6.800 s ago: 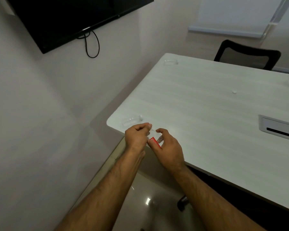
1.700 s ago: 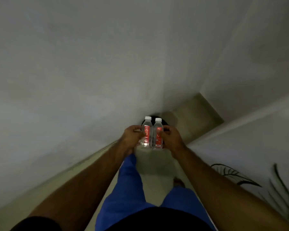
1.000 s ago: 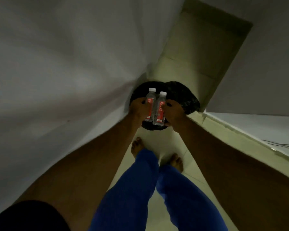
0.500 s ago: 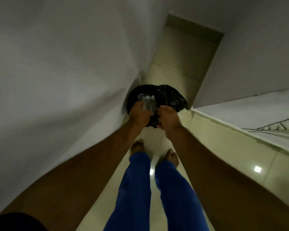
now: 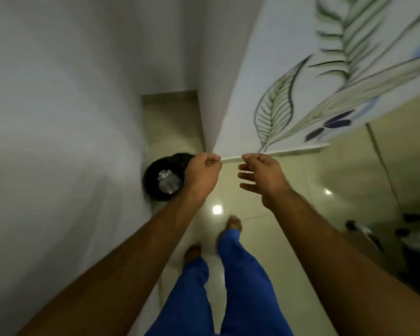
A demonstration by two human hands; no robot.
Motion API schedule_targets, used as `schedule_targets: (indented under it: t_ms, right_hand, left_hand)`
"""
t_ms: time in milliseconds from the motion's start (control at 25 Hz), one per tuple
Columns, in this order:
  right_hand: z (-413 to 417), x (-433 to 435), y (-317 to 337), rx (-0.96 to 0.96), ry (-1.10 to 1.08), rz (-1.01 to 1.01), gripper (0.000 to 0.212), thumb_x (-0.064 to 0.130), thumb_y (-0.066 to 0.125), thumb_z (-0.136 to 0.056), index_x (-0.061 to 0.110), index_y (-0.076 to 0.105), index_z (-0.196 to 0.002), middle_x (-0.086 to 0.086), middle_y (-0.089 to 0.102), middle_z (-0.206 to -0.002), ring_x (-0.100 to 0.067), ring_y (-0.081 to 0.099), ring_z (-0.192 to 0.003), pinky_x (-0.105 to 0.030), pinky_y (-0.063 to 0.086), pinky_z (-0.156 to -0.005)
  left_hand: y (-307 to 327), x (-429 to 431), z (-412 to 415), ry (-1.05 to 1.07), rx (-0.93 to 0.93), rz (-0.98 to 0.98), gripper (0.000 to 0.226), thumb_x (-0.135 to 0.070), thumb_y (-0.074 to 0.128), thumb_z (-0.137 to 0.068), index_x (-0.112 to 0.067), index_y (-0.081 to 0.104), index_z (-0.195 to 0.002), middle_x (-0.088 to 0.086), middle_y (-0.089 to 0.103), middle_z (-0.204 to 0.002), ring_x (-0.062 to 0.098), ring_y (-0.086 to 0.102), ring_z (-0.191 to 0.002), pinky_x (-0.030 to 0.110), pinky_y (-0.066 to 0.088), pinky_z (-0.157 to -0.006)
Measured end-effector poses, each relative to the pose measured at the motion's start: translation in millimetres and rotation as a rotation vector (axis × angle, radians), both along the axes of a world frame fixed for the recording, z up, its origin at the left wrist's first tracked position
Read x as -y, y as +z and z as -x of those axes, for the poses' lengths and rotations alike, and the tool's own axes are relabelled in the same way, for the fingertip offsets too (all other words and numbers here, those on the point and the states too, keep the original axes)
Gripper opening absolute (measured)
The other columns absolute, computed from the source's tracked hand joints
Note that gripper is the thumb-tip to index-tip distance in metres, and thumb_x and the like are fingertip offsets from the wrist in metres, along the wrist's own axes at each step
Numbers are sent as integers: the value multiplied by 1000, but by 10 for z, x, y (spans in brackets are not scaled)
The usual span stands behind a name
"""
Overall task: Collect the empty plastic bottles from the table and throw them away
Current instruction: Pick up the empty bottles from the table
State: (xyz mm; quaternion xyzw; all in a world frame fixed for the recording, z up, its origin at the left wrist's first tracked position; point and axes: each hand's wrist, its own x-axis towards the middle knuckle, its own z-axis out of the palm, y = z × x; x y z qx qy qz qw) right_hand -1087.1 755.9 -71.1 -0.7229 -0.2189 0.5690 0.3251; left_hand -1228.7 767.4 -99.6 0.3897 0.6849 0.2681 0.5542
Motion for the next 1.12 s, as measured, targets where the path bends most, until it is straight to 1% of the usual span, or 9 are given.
schedule_targets:
  t_ms: [80,160,320,400,480,600,720,920,1120]
  right_hand:
    - [-406,450,545,44,-133,-67,9,25,61,-97,17,65,-97,-7,70,-95,-21,68,-83,-36,59,-71]
    - [-787,958,1081,87,-245,-151,9,28,63,-96,19,66,-97,-6,72,-98,-20,69,-86,-36,59,-73]
    - [-1373,2005,1859,168,-454,-283,18,28,63,-97,16,69,-110,-4,74,-100,-18,70,-89,-36,59,-75]
    - [-1628,2614,2122,224,-573,-316,22,26,62,-98,14,68,-114,-6,74,-103,-19,69,-90,-40,59,-80]
    - [-1849,3341,2315,276,-719,-344,21,24,62,-98,14,67,-116,-10,71,-110,-21,68,-94,-42,61,-80]
    - [-2078,4357,2493,358,-892,-353,22,23,62,-97,25,64,-119,0,65,-116,-16,63,-103,-30,57,-67]
    - [-2242,5515,2724,434,-1017,-380,21,26,63,-96,33,63,-116,9,61,-113,-11,60,-102,-30,53,-73]
    - [-2499,7121,3012,540,-1224,-427,19,28,62,-97,26,65,-115,-1,66,-114,-18,62,-105,-34,55,-77]
    - [-3075,8307,3226,570,-1397,-458,10,28,61,-98,23,68,-101,-2,68,-100,-15,61,-92,-43,56,-87]
  left_hand:
    - [555,210,-331,-133,61,-90,19,-18,60,-93,-16,69,-110,-4,68,-100,10,62,-88,18,46,-68]
    - [1094,474,-697,-266,130,-166,22,-20,61,-92,-17,66,-114,-4,67,-102,9,62,-92,19,48,-73]
    - [1815,1036,-1432,-503,257,-250,28,-18,65,-89,-17,63,-117,-2,67,-99,11,62,-87,24,48,-75]
    - [2087,1401,-1827,-618,296,-290,27,-16,66,-89,-15,62,-115,0,65,-96,12,60,-84,25,48,-75]
    - [2322,1900,-2221,-754,335,-328,25,-16,66,-89,-16,62,-114,-1,65,-98,12,61,-88,25,47,-77]
    - [2567,2764,-2693,-970,387,-361,26,-16,66,-90,-15,64,-116,-2,66,-102,8,63,-92,19,46,-75]
    - [2859,3866,-3101,-1134,402,-391,25,-18,64,-92,-17,63,-116,-2,66,-104,4,61,-91,17,46,-70]
    - [3270,5375,-3705,-1279,500,-453,34,-19,65,-91,-23,59,-124,-6,64,-112,7,61,-102,20,47,-75]
    - [3492,6637,-4385,-1428,590,-441,43,-15,63,-92,-21,52,-134,-3,62,-118,7,60,-104,17,48,-78]
